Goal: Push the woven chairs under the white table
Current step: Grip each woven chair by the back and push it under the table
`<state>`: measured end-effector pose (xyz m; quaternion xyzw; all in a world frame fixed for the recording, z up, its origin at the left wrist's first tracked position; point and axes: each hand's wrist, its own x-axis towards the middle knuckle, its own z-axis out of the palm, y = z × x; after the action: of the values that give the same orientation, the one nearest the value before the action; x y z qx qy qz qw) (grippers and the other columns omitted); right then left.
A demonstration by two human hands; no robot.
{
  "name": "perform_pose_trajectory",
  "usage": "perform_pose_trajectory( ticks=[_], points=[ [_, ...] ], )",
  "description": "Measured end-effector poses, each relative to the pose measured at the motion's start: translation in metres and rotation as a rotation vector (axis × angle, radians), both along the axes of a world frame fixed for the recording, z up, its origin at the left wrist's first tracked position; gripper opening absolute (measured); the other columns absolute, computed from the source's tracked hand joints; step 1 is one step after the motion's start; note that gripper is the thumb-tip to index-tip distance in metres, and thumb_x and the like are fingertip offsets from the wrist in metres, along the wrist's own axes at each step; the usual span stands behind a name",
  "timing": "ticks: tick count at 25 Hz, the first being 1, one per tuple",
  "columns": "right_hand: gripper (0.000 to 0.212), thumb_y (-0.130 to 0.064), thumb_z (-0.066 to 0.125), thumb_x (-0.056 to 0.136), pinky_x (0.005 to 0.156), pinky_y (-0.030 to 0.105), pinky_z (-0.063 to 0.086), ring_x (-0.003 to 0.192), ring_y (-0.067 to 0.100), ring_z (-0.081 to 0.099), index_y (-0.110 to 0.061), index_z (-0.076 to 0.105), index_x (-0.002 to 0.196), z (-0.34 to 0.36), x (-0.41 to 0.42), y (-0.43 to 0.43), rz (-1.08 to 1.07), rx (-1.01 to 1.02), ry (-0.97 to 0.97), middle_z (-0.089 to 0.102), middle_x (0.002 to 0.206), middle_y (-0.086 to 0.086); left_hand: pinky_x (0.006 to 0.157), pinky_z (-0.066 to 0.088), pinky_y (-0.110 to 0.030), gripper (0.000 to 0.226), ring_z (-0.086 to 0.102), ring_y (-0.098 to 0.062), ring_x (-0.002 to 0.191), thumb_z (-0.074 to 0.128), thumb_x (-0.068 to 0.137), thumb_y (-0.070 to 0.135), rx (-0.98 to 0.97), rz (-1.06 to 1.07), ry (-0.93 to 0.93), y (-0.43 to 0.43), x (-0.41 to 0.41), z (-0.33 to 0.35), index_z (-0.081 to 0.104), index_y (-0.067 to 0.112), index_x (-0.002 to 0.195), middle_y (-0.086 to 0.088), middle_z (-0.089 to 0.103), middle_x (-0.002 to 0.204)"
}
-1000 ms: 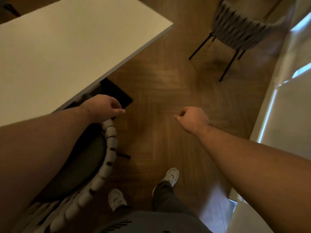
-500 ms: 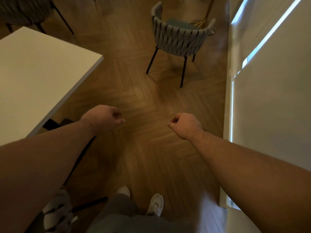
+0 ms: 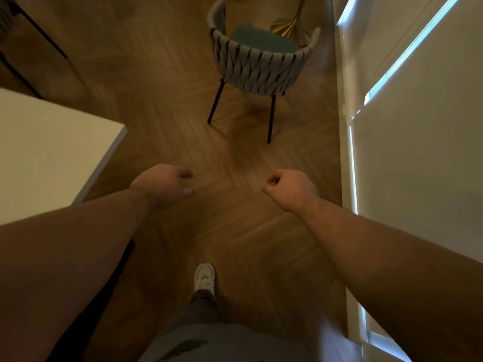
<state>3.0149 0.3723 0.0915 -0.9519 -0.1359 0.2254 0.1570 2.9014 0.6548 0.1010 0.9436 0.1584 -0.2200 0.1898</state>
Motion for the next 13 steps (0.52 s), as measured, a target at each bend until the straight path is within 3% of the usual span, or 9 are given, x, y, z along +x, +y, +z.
perform_pose_trajectory(
  ticks=[5, 13],
  points=[
    [0.035, -0.051, 0.066, 0.093, 0.085, 0.037, 0.058, 0.101, 0.018, 0.066, -0.028, 0.071, 0.119, 0.002, 0.088, 0.038, -0.105, 0.001, -0.014, 0.07, 0.111, -0.002, 0.105, 0.046, -0.039, 0.06, 0.055, -0.027, 0.131, 0.061, 0.093, 0.059, 0.062, -0.049, 0.044, 0.053, 0.099, -0.006, 0.055, 0.031, 0.146, -0.001, 0.059, 0.144],
    [0.033, -0.041, 0.061, 0.098, 0.09, 0.033, 0.053, 0.11, 0.023, 0.065, -0.024, 0.069, 0.126, -0.031, 0.229, 0.063, -0.088, 0.009, 0.009, 0.071, 0.119, 0.002, 0.107, 0.049, -0.038, 0.064, 0.056, -0.025, 0.131, 0.06, 0.089, 0.06, 0.117, -0.048, 0.085, 0.074, 0.242, -0.034, 0.054, 0.031, 0.146, 0.001, 0.062, 0.142]
  ],
)
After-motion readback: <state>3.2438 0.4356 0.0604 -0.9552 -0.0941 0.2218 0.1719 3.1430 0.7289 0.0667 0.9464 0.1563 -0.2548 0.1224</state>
